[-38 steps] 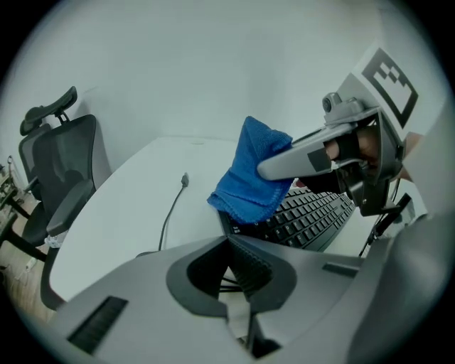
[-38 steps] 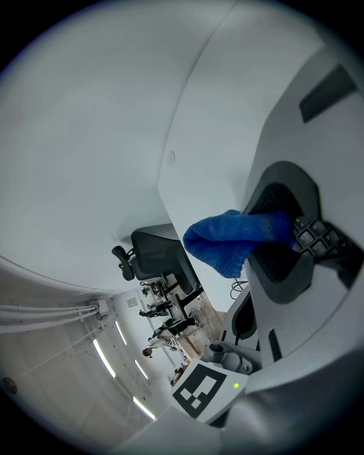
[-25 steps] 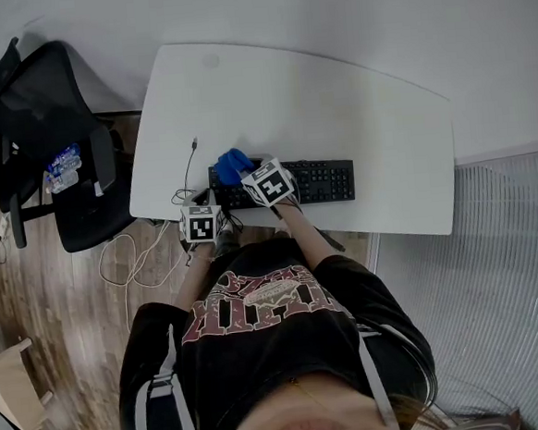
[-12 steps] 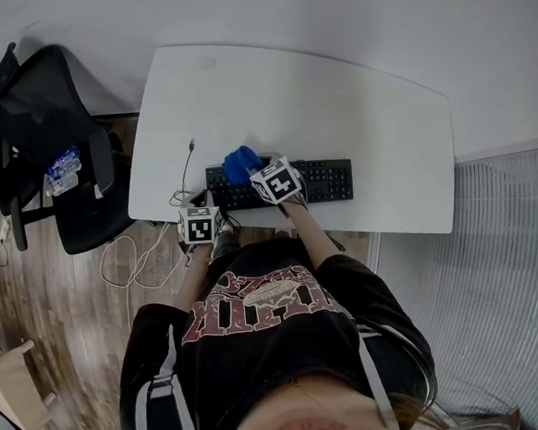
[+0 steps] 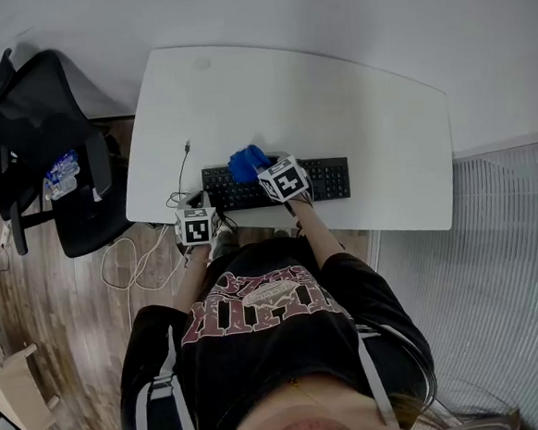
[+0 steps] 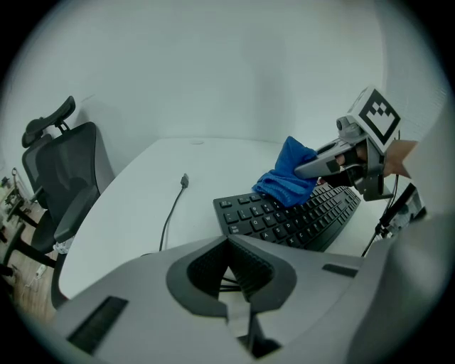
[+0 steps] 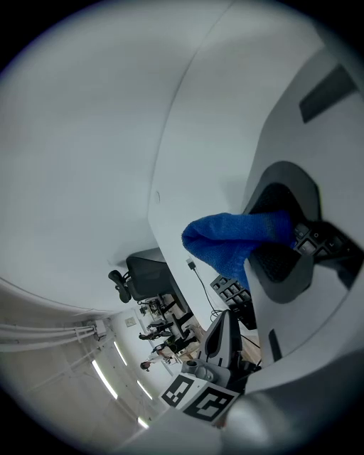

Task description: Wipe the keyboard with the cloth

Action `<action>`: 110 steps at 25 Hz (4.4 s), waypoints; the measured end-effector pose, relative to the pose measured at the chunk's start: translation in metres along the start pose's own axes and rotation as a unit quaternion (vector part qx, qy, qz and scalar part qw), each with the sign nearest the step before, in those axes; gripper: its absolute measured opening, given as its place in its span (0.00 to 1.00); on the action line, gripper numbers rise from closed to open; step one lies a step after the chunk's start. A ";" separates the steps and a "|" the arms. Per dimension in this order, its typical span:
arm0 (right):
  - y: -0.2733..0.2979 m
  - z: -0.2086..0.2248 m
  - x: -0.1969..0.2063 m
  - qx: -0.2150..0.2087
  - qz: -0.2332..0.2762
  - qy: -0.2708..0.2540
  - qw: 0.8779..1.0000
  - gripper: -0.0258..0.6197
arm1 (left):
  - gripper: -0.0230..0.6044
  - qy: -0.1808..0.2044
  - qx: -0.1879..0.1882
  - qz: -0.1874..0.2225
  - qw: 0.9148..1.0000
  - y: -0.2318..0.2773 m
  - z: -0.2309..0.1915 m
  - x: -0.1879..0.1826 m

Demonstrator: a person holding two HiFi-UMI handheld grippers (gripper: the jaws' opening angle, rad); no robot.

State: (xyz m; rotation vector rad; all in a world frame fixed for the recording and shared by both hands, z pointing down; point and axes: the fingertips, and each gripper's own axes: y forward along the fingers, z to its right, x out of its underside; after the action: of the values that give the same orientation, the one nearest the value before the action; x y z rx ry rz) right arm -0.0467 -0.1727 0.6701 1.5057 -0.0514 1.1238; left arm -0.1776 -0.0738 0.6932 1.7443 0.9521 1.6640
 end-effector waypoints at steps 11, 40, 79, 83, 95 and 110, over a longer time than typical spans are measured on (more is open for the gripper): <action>-0.018 0.030 0.021 0.020 -0.002 0.011 1.000 0.14 | 0.09 0.001 -0.008 -0.003 1.000 0.000 0.000 0.003; -0.076 0.102 0.070 0.080 0.003 0.055 0.995 0.14 | 0.09 0.004 -0.023 -0.004 1.000 0.001 0.001 0.002; -0.178 0.196 0.171 0.205 -0.017 0.153 0.967 0.14 | 0.09 -0.001 -0.033 -0.002 0.999 -0.002 0.004 0.004; -0.185 0.203 0.183 0.223 -0.024 0.165 0.960 0.14 | 0.09 -0.002 -0.033 0.000 0.999 0.000 0.003 0.005; -0.216 0.200 0.148 0.246 0.028 0.178 0.952 0.14 | 0.09 0.011 -0.029 0.002 1.000 -0.002 0.004 0.003; -0.146 0.061 0.013 0.063 0.087 0.037 0.994 0.14 | 0.09 0.012 -0.025 0.005 1.000 0.000 0.004 0.002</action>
State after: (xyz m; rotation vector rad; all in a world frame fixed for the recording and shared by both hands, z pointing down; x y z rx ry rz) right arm 0.0834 -0.1693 0.5801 1.5927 -0.0632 1.3418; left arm -0.1737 -0.0714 0.6943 1.7038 0.9059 1.7035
